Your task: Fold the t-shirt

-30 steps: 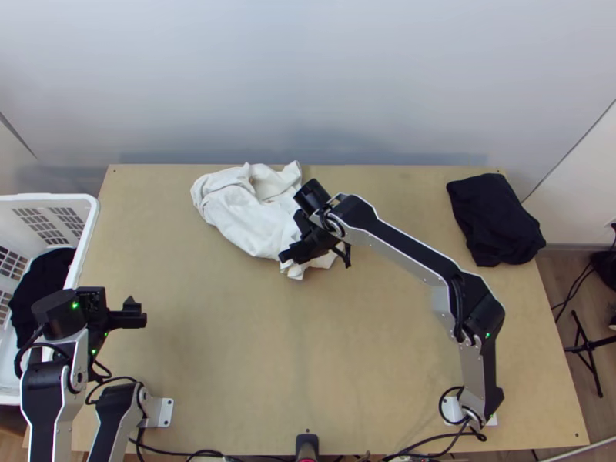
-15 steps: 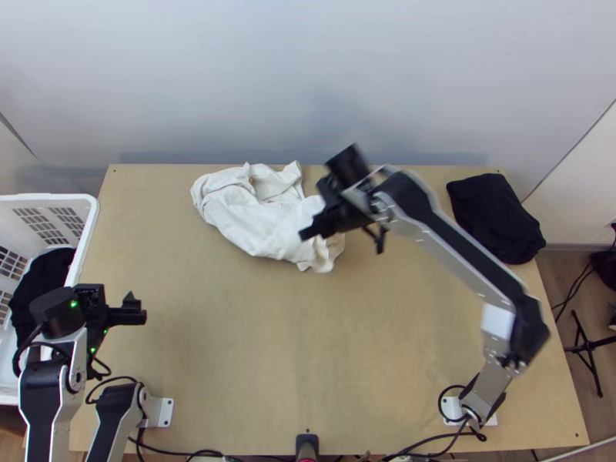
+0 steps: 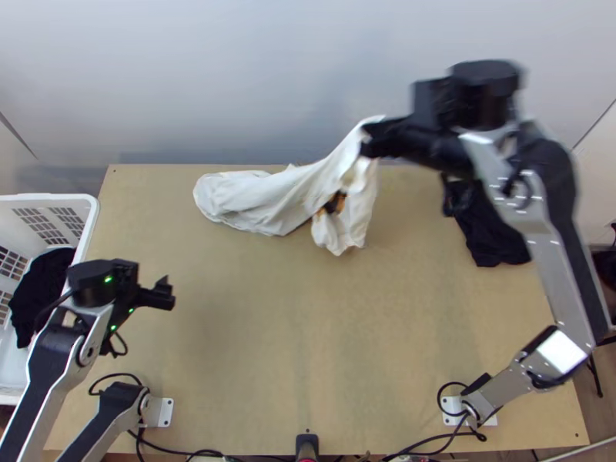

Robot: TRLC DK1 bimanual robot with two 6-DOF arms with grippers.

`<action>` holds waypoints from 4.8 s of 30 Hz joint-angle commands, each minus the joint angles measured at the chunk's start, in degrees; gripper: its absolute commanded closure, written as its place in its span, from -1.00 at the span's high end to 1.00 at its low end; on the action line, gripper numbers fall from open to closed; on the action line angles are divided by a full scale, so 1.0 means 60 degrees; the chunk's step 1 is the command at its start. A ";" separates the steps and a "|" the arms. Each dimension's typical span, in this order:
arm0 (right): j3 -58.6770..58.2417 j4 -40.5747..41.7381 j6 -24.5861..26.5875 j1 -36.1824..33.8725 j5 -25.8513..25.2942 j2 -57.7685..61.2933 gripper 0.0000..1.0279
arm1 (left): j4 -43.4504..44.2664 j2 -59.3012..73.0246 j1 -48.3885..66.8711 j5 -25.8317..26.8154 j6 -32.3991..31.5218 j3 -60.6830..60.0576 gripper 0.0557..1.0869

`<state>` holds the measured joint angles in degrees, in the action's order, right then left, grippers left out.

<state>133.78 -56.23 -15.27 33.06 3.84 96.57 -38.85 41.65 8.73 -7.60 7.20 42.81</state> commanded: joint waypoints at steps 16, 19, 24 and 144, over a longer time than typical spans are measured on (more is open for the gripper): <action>-0.0235 0.0187 -0.0385 -0.0646 -0.0332 -0.1154 -0.94 | 0.6680 0.7707 0.6982 -0.3334 0.1026 0.3925 0.90; -0.0250 0.0157 -0.0400 -0.0661 -0.0332 -0.1154 -0.94 | 0.7808 0.8835 0.7612 -0.4154 0.1466 0.3881 0.90; -0.0250 0.0157 -0.0414 -0.0749 -0.0332 -0.1198 -0.94 | 0.8453 1.0227 0.8125 -0.4476 0.1422 0.4335 0.90; -0.1231 -0.0399 -0.0268 -0.1555 -0.0097 -0.1037 -0.94 | -0.3295 0.5935 -0.1148 0.9191 -0.3119 0.2753 0.90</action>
<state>126.78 -58.57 -16.93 23.70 3.27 90.32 -59.81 81.10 -1.15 49.25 -7.70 69.36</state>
